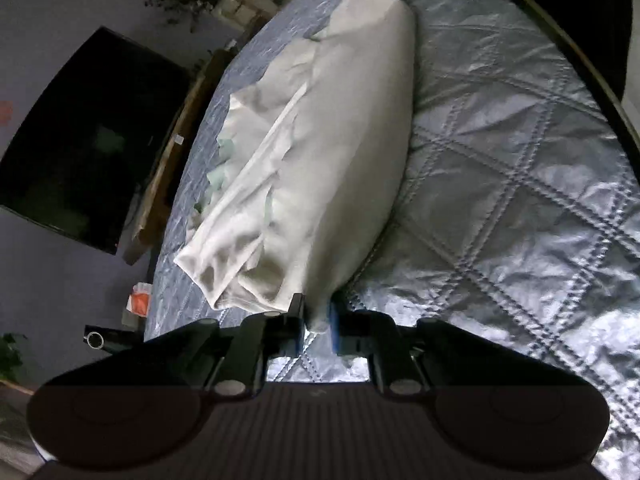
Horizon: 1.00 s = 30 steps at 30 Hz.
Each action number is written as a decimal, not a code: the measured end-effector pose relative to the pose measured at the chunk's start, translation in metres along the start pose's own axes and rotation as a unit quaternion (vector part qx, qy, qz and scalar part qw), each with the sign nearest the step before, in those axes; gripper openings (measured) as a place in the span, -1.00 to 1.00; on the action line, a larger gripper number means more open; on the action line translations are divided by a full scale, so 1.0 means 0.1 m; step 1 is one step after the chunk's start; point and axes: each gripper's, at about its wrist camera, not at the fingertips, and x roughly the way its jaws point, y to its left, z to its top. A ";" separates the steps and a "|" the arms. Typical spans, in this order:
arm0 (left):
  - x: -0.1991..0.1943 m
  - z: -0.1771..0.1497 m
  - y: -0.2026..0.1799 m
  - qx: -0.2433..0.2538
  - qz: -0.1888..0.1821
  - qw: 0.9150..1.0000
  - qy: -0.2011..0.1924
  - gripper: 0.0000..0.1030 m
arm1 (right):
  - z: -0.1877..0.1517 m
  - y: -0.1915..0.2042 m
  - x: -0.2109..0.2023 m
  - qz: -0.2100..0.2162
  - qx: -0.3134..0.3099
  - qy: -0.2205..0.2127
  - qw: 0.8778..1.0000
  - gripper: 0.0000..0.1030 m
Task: Fold clothes
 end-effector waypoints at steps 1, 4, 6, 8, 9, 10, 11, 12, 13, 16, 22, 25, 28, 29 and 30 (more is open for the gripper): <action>0.01 0.01 0.00 0.001 0.001 1.000 0.001 -0.78 | 0.00 0.00 0.00 0.000 0.001 0.000 1.000 0.40; -0.01 0.00 -0.04 0.008 0.009 1.000 0.000 -0.76 | 0.00 -0.02 0.02 -0.002 0.014 0.003 1.000 0.51; -0.04 0.01 -0.03 -0.009 0.008 1.000 0.003 -0.76 | 0.00 -0.01 0.02 -0.006 0.013 0.002 1.000 0.52; -0.06 0.01 -0.01 -0.038 0.001 0.999 0.008 -0.78 | 0.00 -0.01 0.03 -0.006 0.014 0.001 1.000 0.50; -0.06 0.02 0.02 -0.055 -0.005 0.998 0.013 -0.80 | 0.00 -0.01 0.03 -0.004 0.016 0.001 1.000 0.47; -0.05 0.04 0.05 -0.067 -0.010 0.998 0.018 -0.81 | 0.00 -0.01 0.02 0.001 0.016 0.000 1.000 0.39; -0.05 0.05 0.07 -0.078 -0.014 0.997 0.023 -0.81 | -0.01 -0.01 0.01 0.006 0.015 -0.001 1.000 0.26; -0.04 0.07 0.09 -0.088 -0.019 0.996 0.029 -0.82 | -0.01 -0.01 0.01 0.011 0.014 -0.002 1.000 0.20; -0.02 0.08 0.11 -0.095 -0.023 0.995 0.033 -0.83 | 0.00 0.02 0.01 0.014 0.011 -0.002 1.000 0.05; -0.01 0.10 0.16 -0.117 -0.034 0.992 0.045 -0.84 | 0.04 0.02 0.02 0.033 0.028 0.009 0.999 -0.27; 0.03 0.14 0.24 -0.154 -0.047 0.985 0.063 -0.85 | 0.08 -0.20 0.09 0.082 0.130 0.042 0.987 -0.34; 0.03 0.13 0.26 -0.176 -0.045 0.981 0.065 -0.83 | 0.11 -0.25 0.13 0.094 0.160 0.060 0.981 -0.40; 0.04 0.10 0.32 -0.224 -0.045 0.971 0.067 -0.83 | 0.11 -0.33 0.18 0.099 0.220 0.077 0.967 -0.55; 0.04 0.10 0.33 -0.236 -0.044 0.968 0.068 -0.84 | 0.11 -0.34 0.19 0.097 0.235 0.081 0.964 -0.60; 0.04 0.10 0.34 -0.246 -0.042 0.966 0.070 -0.84 | 0.11 -0.36 0.19 0.097 0.245 0.082 0.961 -0.61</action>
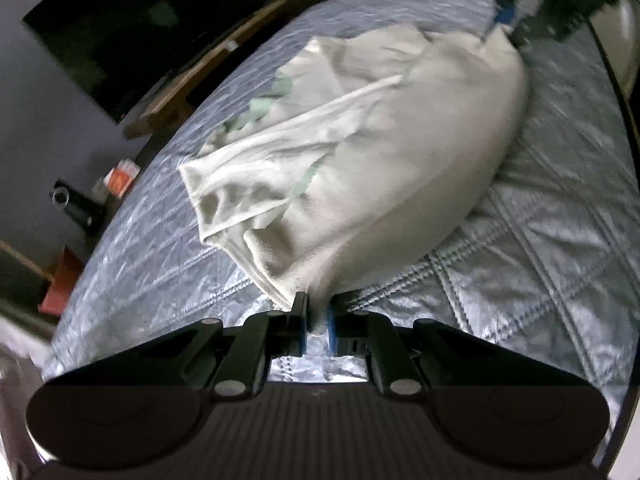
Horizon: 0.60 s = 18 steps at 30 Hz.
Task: Fold clothes
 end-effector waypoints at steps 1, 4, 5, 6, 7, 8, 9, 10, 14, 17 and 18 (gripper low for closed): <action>0.00 0.00 0.00 -0.008 0.002 1.000 0.001 -0.84 | 0.01 -0.01 0.00 0.000 0.010 0.000 1.000 -0.63; -0.02 0.01 0.01 -0.032 0.003 0.999 0.002 -0.84 | 0.02 -0.05 -0.02 0.000 0.028 0.001 1.000 -0.66; -0.03 0.01 0.01 -0.042 0.002 0.999 0.001 -0.84 | 0.03 -0.06 -0.04 0.001 0.031 0.001 1.000 -0.66; -0.03 0.02 0.03 -0.051 0.000 0.999 0.001 -0.84 | 0.04 -0.07 -0.06 0.000 0.035 -0.002 0.999 -0.67; -0.02 0.02 0.05 -0.060 -0.002 0.998 0.000 -0.84 | 0.05 -0.10 -0.08 0.000 0.040 -0.002 0.999 -0.67; -0.03 0.03 0.07 -0.069 -0.005 0.998 -0.001 -0.84 | 0.06 -0.12 -0.09 0.000 0.045 -0.002 0.999 -0.68; -0.04 0.03 0.09 -0.079 -0.008 0.997 -0.003 -0.84 | 0.06 -0.14 -0.11 0.001 0.050 -0.003 0.999 -0.68; -0.06 0.03 0.12 -0.091 -0.012 0.996 -0.004 -0.85 | 0.07 -0.15 -0.13 0.001 0.055 -0.003 0.998 -0.68; -0.17 0.03 0.25 -0.130 -0.021 0.991 -0.012 -0.85 | 0.10 -0.14 -0.22 0.012 0.057 0.001 0.998 -0.68; -0.28 0.01 0.31 -0.149 -0.028 0.988 -0.016 -0.85 | 0.12 -0.10 -0.33 0.022 0.060 0.004 0.998 -0.69; -0.33 0.01 0.33 -0.156 -0.031 0.987 -0.019 -0.85 | 0.14 -0.10 -0.37 0.026 0.064 0.005 0.998 -0.69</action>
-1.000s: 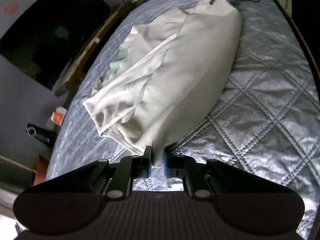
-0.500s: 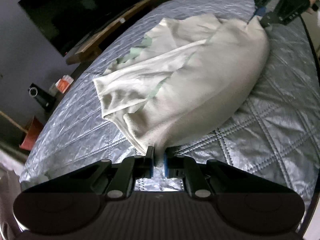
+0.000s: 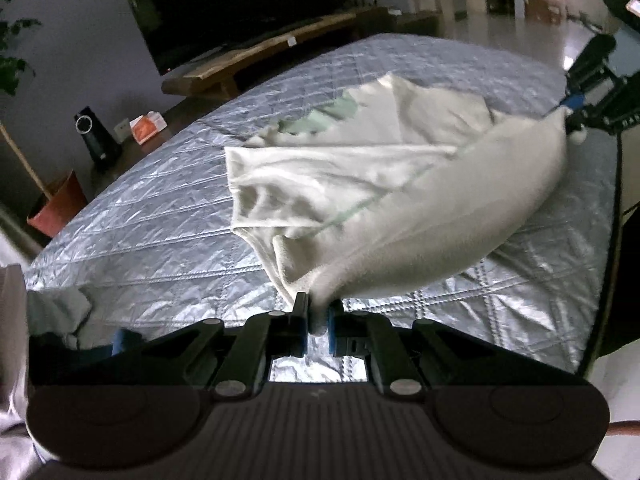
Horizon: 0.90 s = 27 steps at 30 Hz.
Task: Fold clothes
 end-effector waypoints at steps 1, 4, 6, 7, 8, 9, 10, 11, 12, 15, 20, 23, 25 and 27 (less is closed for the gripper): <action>-0.06 0.00 0.02 -0.012 -0.005 1.000 -0.003 -0.85 | 0.02 0.01 -0.05 0.006 0.005 0.002 1.000 -0.69; -0.21 0.04 0.14 -0.063 -0.026 0.998 -0.018 -0.85 | 0.14 0.03 -0.21 0.020 0.012 0.001 1.000 -0.68; -0.28 0.09 0.27 -0.102 -0.035 0.994 -0.031 -0.85 | 0.27 -0.03 -0.30 0.025 0.017 -0.006 1.000 -0.68; -0.28 0.13 0.35 -0.120 -0.038 0.991 -0.037 -0.85 | 0.34 -0.06 -0.35 0.027 0.020 -0.010 0.999 -0.68; -0.28 0.18 0.43 -0.138 -0.040 0.989 -0.043 -0.85 | 0.41 -0.09 -0.39 0.029 0.023 -0.014 0.999 -0.68; -0.26 0.23 0.52 -0.156 -0.042 0.986 -0.049 -0.85 | 0.49 -0.17 -0.40 0.030 0.027 -0.018 0.999 -0.68; -0.23 0.29 0.60 -0.175 -0.043 0.982 -0.054 -0.85 | 0.57 -0.24 -0.40 0.030 0.032 -0.021 0.999 -0.68; -0.19 0.35 0.67 -0.193 -0.043 0.979 -0.058 -0.85 | 0.65 -0.32 -0.41 0.032 0.038 -0.024 0.998 -0.68; -0.15 0.41 0.74 -0.209 -0.042 0.975 -0.062 -0.85 | 0.72 -0.42 -0.38 0.037 0.050 -0.022 0.998 -0.68; 0.05 0.59 0.91 -0.237 -0.036 0.969 -0.067 -0.85 | 0.91 -0.75 -0.22 0.041 0.082 -0.018 0.996 -0.68; 0.56 0.95 1.21 -0.263 -0.024 0.963 -0.055 -0.85 | 1.11 -1.31 0.19 0.053 0.134 0.008 0.989 -0.68; 0.91 1.14 1.33 -0.279 -0.015 0.959 -0.040 -0.85 | 1.13 -1.57 0.49 0.048 0.165 0.024 0.985 -0.68; 1.12 1.23 1.34 -0.274 -0.005 0.961 -0.027 -0.85 | 1.10 -1.73 0.70 0.044 0.188 0.040 0.980 -0.68; 1.36 1.27 1.34 -0.267 0.006 0.964 -0.007 -0.85 | 1.05 -1.77 0.89 0.032 0.183 0.054 0.981 -0.67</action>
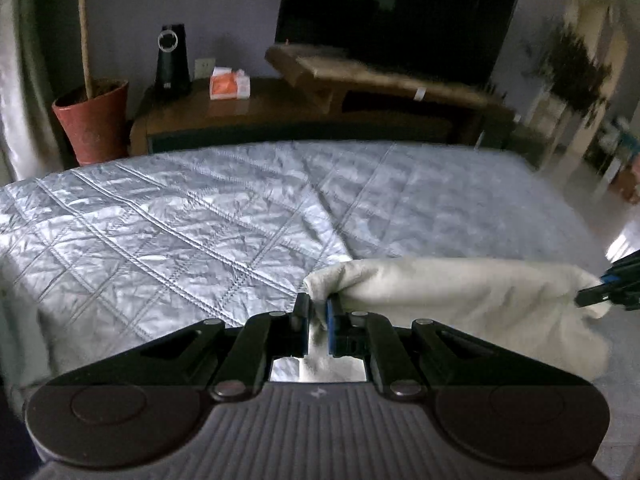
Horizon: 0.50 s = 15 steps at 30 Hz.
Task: Fold clothes
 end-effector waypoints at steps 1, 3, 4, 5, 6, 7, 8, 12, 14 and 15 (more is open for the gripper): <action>0.11 -0.01 0.00 -0.004 0.006 1.000 0.010 -0.85 | -0.02 -0.03 0.07 -0.006 0.002 0.002 1.000 -0.65; 0.22 -0.07 0.03 -0.011 0.016 1.000 0.021 -0.84 | -0.05 -0.08 0.21 -0.017 0.005 0.007 1.000 -0.57; 0.24 -0.11 0.02 -0.010 0.019 0.999 0.023 -0.83 | -0.06 -0.10 0.24 -0.022 0.007 0.005 1.000 -0.48; 0.26 -0.15 0.02 -0.010 0.024 0.999 0.024 -0.82 | -0.08 -0.12 0.27 -0.027 0.009 0.003 1.000 -0.43; 0.25 -0.17 0.04 -0.011 0.032 0.999 0.023 -0.81 | -0.10 -0.14 0.29 -0.033 0.012 0.001 0.999 -0.26; 0.24 -0.19 0.07 -0.011 0.041 0.999 0.023 -0.81 | -0.12 -0.16 0.25 -0.039 0.018 -0.010 0.999 -0.06; 0.23 -0.20 0.10 -0.013 0.050 0.998 0.022 -0.81 | -0.15 -0.19 0.22 -0.045 0.024 -0.020 0.998 -0.06; 0.17 -0.18 0.34 -0.045 0.109 0.993 0.019 -0.79 | -0.19 -0.20 0.01 -0.125 0.025 -0.082 0.988 -0.04; 0.11 -0.11 0.30 -0.050 0.112 0.992 -0.004 -0.79 | -0.16 -0.08 -0.07 -0.127 0.019 -0.118 0.985 -0.04; 0.09 -0.06 0.23 -0.046 0.105 0.993 -0.014 -0.78 | -0.14 -0.01 -0.10 -0.126 0.016 -0.134 0.983 -0.04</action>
